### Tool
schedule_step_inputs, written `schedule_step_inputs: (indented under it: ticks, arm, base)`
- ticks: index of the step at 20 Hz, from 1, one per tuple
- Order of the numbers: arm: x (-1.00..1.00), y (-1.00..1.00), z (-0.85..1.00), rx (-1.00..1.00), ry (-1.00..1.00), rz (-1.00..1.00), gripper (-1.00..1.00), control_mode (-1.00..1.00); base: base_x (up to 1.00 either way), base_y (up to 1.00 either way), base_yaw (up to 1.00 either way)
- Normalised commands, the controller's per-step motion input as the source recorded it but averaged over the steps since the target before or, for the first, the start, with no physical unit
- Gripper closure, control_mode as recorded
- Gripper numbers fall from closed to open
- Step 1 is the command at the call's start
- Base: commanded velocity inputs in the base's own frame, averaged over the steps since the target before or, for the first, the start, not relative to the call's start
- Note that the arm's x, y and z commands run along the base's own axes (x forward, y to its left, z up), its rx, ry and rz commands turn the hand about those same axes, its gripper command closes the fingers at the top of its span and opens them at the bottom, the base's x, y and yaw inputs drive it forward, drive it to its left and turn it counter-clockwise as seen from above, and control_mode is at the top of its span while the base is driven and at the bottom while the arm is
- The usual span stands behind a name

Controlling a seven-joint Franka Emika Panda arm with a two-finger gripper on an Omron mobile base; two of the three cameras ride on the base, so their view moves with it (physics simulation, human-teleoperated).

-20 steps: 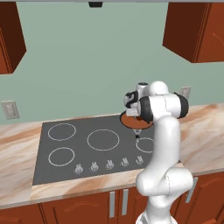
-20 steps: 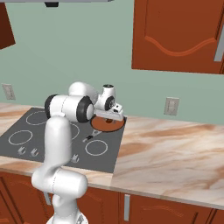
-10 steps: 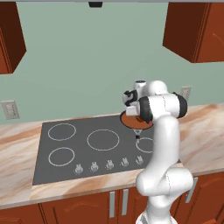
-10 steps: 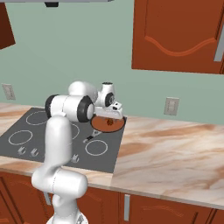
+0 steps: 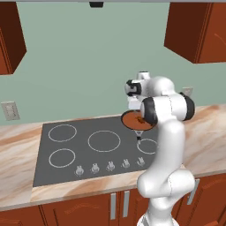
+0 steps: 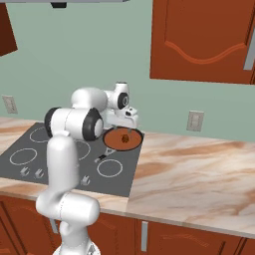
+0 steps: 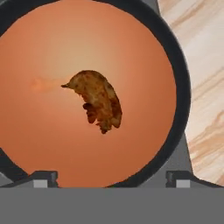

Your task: Retrieve the chicken drumstick from the fridge and place it on the saucepan with marinade on the stove.

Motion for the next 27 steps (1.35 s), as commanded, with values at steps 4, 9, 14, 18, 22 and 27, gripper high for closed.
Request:
schedule_step_inputs:
  ticks: [4,9,14,18,22,27]
  arm:
    - [-1.00,0.00,0.39,0.04,0.07,-0.15,-1.00,-1.00]
    - [-1.00,0.00,0.35,0.05,0.00,-0.10,-1.00,-1.00]
    - [-1.00,0.06,0.14,0.00,-0.27,0.00,-1.00,-1.00]
    - [-0.90,0.05,0.29,-0.04,-0.41,0.01,-1.00,-1.00]
    - [-0.14,0.08,0.37,-0.16,-0.05,0.01,-1.00,-1.00]
    - [0.00,0.32,0.03,-0.12,0.11,0.00,-1.00,-1.00]
  base:
    - [0.00,0.00,0.00]
    - [0.00,0.00,0.00]
    - [0.00,0.00,0.00]
    - [0.00,0.00,0.00]
    - [0.00,0.00,0.00]
    - [0.00,0.00,0.00]
